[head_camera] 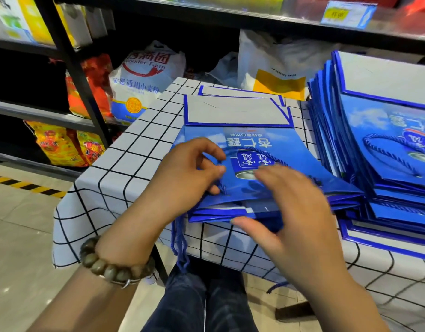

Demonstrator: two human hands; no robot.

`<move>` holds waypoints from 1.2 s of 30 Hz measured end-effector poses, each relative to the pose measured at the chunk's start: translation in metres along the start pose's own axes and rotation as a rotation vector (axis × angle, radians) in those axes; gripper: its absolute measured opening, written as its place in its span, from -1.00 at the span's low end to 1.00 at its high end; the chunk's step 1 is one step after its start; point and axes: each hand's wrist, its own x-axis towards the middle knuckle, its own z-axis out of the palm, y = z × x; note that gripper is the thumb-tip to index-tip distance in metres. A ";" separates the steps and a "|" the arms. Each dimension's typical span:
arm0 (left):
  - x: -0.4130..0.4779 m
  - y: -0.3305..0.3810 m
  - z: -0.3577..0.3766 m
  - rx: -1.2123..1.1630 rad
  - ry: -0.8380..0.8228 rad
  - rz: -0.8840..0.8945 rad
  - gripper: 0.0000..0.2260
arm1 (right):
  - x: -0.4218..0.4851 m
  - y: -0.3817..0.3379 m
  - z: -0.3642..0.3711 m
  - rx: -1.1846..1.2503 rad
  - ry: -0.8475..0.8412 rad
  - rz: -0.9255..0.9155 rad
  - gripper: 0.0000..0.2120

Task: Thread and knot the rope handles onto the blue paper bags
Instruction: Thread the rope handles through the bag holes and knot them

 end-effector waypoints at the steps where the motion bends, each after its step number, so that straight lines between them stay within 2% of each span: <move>1: 0.002 -0.001 0.000 -0.020 0.059 -0.001 -0.79 | -0.001 0.003 0.003 -0.082 -0.092 -0.016 -0.49; 4: 0.003 -0.004 0.001 -0.084 0.151 -0.006 -0.77 | -0.005 0.002 0.008 -0.207 -0.189 -0.016 -0.50; 8: 0.001 -0.001 0.002 -0.107 0.168 0.037 -0.79 | 0.011 -0.005 0.003 -0.238 -0.139 -0.050 -0.54; 12: -0.002 -0.002 -0.011 -0.120 0.430 0.185 -0.80 | 0.021 -0.005 0.000 -0.130 -0.136 -0.145 -0.59; 14: -0.007 -0.004 -0.019 -0.204 0.502 0.226 -0.86 | 0.025 -0.004 -0.006 -0.097 -0.098 -0.157 -0.62; 18: -0.013 -0.006 -0.015 -0.306 0.377 0.125 -0.77 | 0.040 -0.008 -0.014 -0.216 0.052 -0.157 -0.69; 20: -0.015 -0.003 -0.014 -0.351 0.352 0.112 -0.80 | 0.047 -0.007 -0.015 -0.192 0.122 -0.162 -0.73; 22: -0.017 0.005 -0.015 -0.419 0.335 0.124 -0.87 | 0.051 -0.008 -0.020 -0.059 0.247 -0.135 -0.78; 24: -0.021 0.012 -0.011 -0.342 0.179 0.185 -0.89 | 0.057 -0.012 -0.030 0.201 0.439 -0.037 -0.87; 26: -0.023 0.020 0.000 -0.164 -0.056 0.279 -0.71 | 0.065 -0.017 -0.039 0.519 0.693 0.128 -0.92; 28: -0.020 0.025 0.011 0.025 -0.131 0.373 -0.56 | 0.072 -0.022 -0.041 0.992 0.861 0.365 -0.89; 30: -0.013 0.026 0.015 0.186 0.000 0.429 -0.46 | 0.071 -0.026 -0.032 1.390 0.776 0.614 -0.93; 32: -0.003 0.023 0.012 0.294 0.131 0.405 -0.39 | 0.061 -0.029 -0.018 1.506 0.584 0.786 -0.91; 33: 0.002 0.019 0.012 0.338 0.131 0.370 -0.36 | 0.055 -0.031 -0.013 1.521 0.518 0.839 -0.90; 36: 0.008 0.005 0.019 0.527 -0.012 0.239 -0.31 | 0.042 -0.027 -0.005 1.499 0.442 0.979 -0.91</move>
